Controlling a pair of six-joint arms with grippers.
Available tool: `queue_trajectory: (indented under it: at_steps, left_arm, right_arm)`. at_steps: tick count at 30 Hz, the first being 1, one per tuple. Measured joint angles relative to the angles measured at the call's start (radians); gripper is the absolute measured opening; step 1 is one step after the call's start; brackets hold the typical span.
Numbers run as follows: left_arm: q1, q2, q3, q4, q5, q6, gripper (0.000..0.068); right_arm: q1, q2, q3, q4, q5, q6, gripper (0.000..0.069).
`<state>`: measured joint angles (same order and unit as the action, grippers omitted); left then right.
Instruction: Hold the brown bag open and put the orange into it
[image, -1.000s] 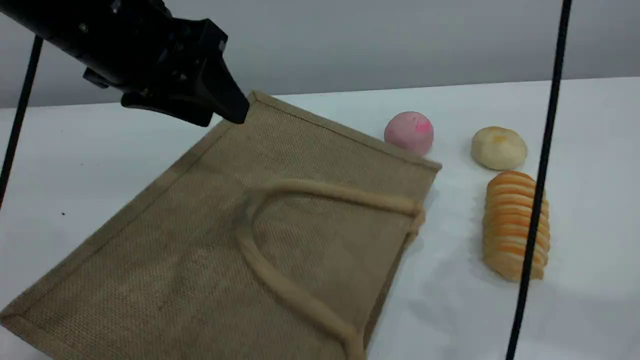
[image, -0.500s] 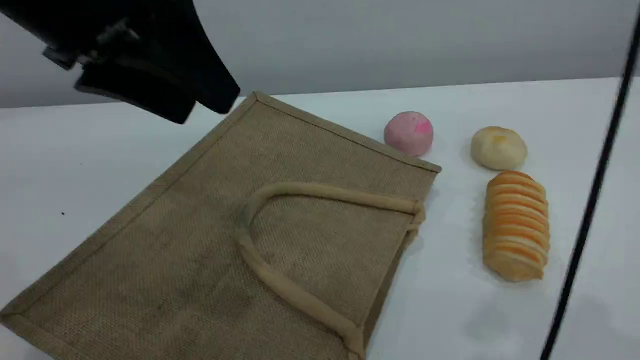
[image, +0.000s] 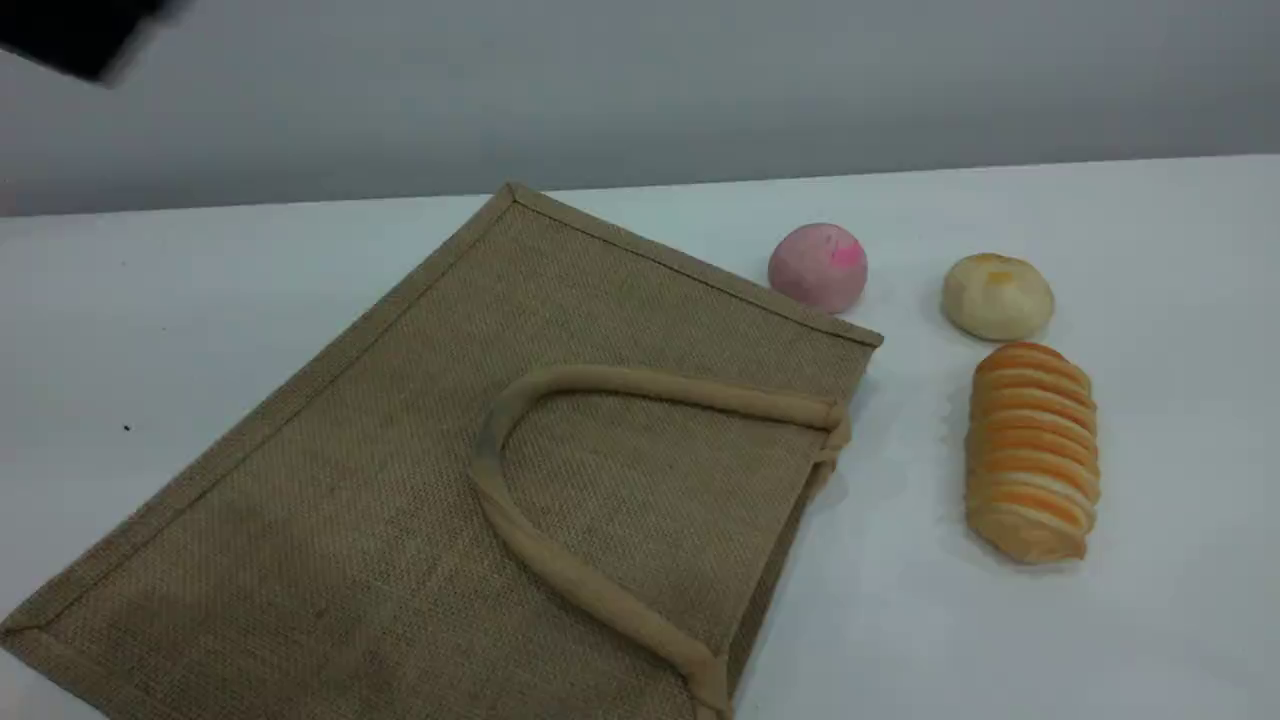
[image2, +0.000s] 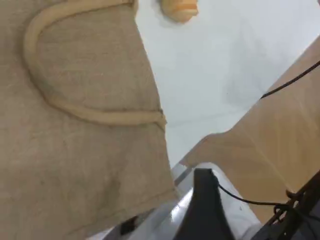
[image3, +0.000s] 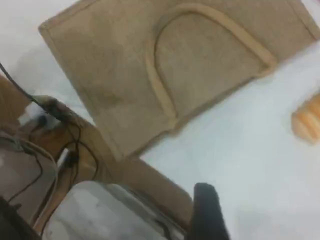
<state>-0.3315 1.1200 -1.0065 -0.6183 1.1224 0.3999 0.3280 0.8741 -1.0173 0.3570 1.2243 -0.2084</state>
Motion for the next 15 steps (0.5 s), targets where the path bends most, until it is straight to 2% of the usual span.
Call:
queue_trajectory:
  at_steps: [8, 15]
  left_arm:
    - [0.000, -0.310, 0.031, 0.069, 0.031, -0.140, 0.0488]
    - [0.000, -0.600, 0.114, 0.194, 0.057, -0.269, 0.0488]
  right_arm:
    - [0.000, -0.386, 0.218, -0.019, -0.006, 0.018, 0.0437]
    - [0.000, -0.730, 0.336, -0.103, -0.133, 0.024, 0.0437]
